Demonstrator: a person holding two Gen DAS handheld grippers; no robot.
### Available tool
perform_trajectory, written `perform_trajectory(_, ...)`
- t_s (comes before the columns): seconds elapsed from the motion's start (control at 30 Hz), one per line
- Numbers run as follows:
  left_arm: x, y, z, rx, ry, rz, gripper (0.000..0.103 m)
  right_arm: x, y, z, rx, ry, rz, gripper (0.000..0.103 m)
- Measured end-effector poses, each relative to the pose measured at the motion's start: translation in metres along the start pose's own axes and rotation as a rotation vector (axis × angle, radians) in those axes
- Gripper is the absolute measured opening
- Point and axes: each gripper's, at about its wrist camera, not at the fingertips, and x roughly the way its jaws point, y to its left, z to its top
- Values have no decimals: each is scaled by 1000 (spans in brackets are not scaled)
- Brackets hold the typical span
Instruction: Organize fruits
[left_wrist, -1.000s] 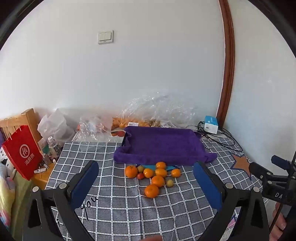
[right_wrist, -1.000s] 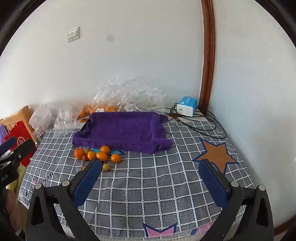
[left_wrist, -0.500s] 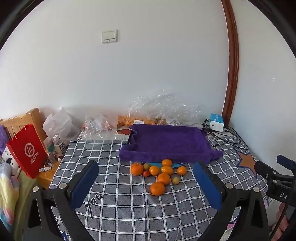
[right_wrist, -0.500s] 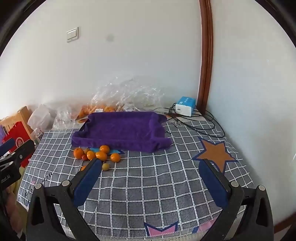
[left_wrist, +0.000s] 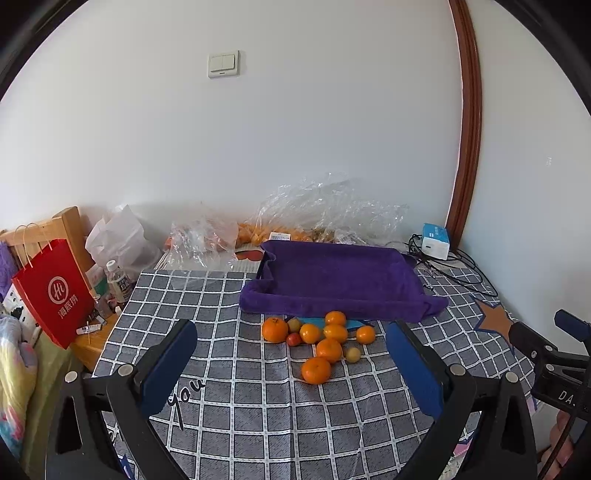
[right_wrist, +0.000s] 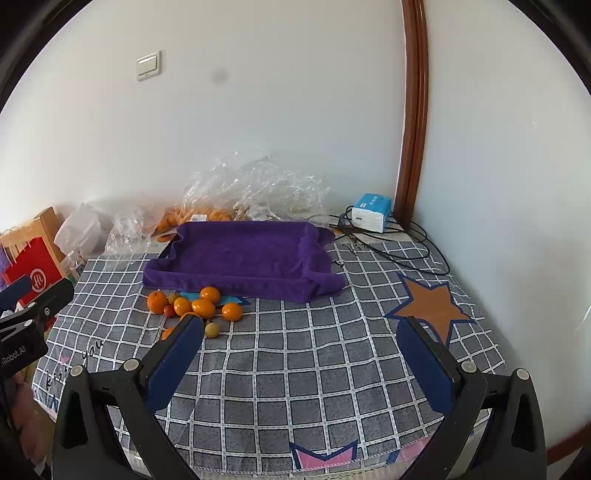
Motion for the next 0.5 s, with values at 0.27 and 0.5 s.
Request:
perform_trajectory(0.27, -1, 5, 1, -18, -6, -1, 103, -3, 6, -1, -30, -11, -2, 103)
perform_trajectory(0.5, 0, 5, -2, -10, 0, 6, 103, -4, 8, 0, -31, -15, -1, 103)
